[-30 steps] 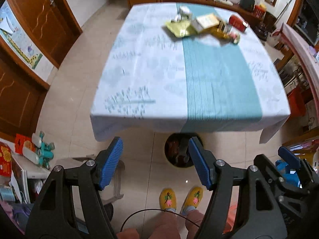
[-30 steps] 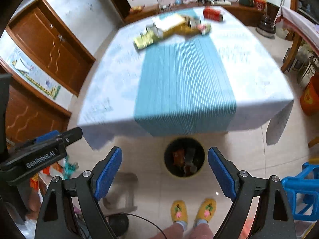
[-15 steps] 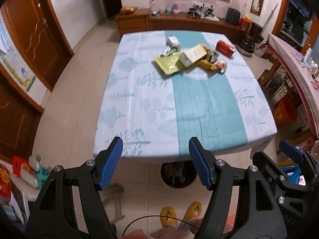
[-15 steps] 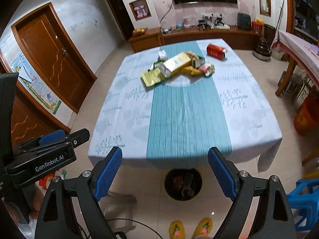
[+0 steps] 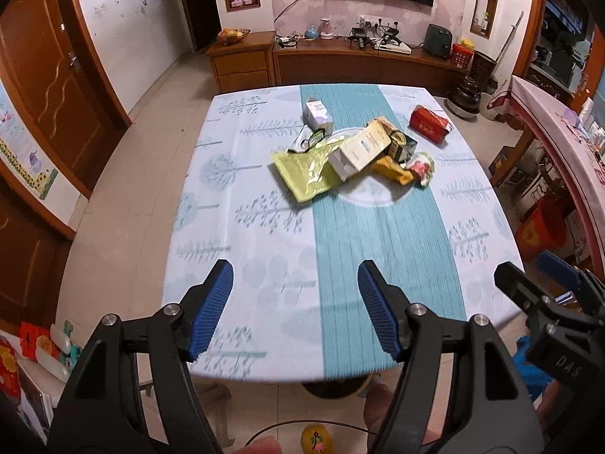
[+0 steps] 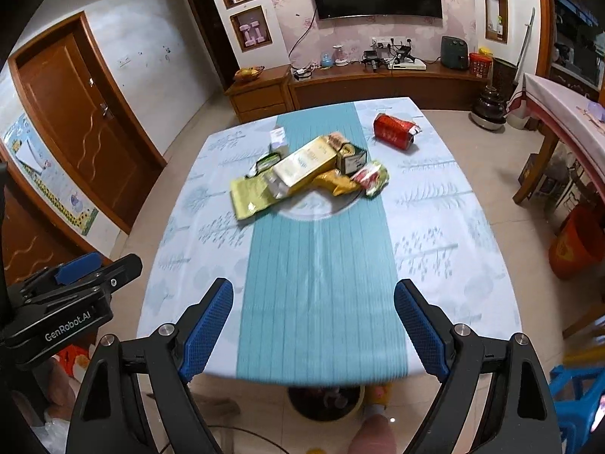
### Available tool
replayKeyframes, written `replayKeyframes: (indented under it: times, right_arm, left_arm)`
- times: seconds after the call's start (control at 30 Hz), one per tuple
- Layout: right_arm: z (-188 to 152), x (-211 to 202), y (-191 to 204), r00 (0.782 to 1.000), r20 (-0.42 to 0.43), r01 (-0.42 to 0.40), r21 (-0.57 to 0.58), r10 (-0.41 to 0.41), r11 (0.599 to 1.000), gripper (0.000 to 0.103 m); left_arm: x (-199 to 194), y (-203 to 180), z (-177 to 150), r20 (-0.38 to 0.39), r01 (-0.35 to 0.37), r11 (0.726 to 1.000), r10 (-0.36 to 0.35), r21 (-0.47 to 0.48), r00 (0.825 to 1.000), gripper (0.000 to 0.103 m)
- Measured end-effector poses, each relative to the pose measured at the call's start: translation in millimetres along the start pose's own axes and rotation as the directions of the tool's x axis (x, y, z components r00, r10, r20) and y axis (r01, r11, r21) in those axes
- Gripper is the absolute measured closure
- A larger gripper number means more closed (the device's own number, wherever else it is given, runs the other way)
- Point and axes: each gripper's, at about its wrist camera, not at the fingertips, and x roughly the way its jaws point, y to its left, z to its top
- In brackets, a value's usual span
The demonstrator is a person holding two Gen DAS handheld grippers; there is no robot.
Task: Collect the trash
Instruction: 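Raise both tools back above the table, then grasp the cream toothpaste box with the left tool while the right tool grasps the green-red wrapper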
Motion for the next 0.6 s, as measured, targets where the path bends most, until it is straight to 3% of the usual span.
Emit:
replayKeyframes:
  times: [0.13, 0.37, 0.6]
  right_arm:
    - [43, 49, -38, 0.996, -0.072, -0.045, 0.047, 0.049, 0.998, 0.024]
    - [109, 144, -107, 0.972, -0.195, -0.103, 0.157, 0.133, 0.982, 0.025]
    - [145, 249, -150, 0.942, -0.289, -0.088, 0.278, 0.171, 0.957, 0.025]
  left_arm:
    - [40, -27, 51, -0.024, -0.010, 1.000, 0.010, 0.004, 1.000, 0.037]
    - [122, -76, 127, -0.104, 0.013, 0.999, -0.009, 0.041, 0.995, 0.037]
    - [209, -109, 166, -0.217, -0.013, 0.995, 0.035, 0.103, 0.975, 0.037]
